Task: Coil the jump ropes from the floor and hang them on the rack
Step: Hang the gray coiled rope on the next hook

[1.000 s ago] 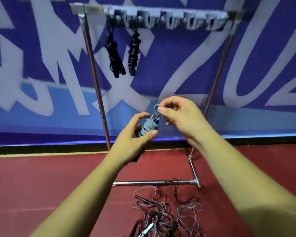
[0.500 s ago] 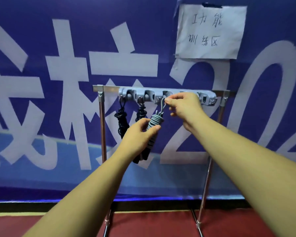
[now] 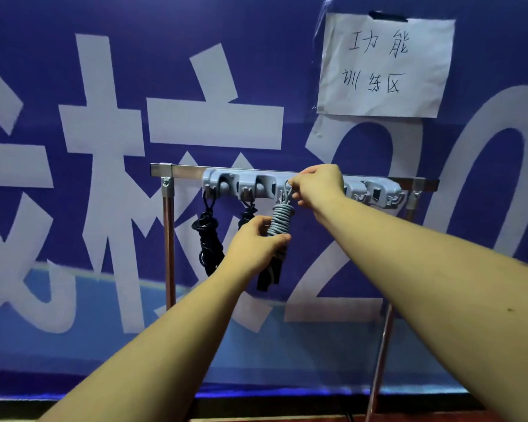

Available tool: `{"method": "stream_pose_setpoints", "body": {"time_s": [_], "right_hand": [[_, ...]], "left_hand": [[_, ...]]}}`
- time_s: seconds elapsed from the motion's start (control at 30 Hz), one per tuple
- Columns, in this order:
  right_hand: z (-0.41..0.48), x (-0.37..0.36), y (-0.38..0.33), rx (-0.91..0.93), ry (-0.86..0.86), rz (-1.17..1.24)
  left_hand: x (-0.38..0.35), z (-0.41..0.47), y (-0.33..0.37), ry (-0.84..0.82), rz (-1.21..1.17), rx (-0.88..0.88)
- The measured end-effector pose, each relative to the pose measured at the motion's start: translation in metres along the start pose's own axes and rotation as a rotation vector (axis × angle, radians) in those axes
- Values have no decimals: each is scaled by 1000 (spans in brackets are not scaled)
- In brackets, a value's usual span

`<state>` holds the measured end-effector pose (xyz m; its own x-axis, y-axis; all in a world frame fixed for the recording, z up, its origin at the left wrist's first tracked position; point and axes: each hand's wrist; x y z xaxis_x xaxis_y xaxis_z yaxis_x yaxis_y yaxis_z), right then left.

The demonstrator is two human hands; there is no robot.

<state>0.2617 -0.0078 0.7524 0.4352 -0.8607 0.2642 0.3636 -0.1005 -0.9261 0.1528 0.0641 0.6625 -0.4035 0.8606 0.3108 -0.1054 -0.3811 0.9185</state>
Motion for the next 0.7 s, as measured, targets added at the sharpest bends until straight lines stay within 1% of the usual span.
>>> {"method": "stream_pose_setpoints", "body": {"time_s": [0.13, 0.23, 0.27, 0.33, 0.37, 0.43, 0.5, 0.6, 0.7], "right_hand": [[18, -9, 12, -75, 3, 105], [34, -13, 22, -131, -19, 228], [37, -12, 28, -144, -38, 206], [37, -10, 42, -148, -61, 87], [31, -9, 48, -129, -56, -28], [12, -7, 65, -33, -31, -348], [-18, -8, 87, -1, -78, -542], [-52, -13, 147, -19, -207, -693], [-87, -21, 219, -152, -324, -801]], "left_hand": [[-1, 13, -7, 10, 33, 30], [2, 20, -17, 28, 39, 85], [3, 21, -22, 26, 29, 97], [1, 20, -34, 22, 34, 110], [0, 19, -40, 16, 50, 112], [-3, 15, -52, -1, 67, 107], [-6, 7, -64, -7, 86, 117], [-14, -8, -94, -47, 185, 185], [-26, -28, -141, -102, 328, 304]]}}
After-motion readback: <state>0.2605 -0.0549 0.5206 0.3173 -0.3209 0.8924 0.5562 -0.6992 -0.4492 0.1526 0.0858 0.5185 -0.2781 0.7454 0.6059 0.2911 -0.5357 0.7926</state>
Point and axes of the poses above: each hand's wrist, its own z-axis towards the middle knuckle, its own x-axis out of the back of the hand, y = z × x, and after that the axes turned 15 degrees about -y, right-handed
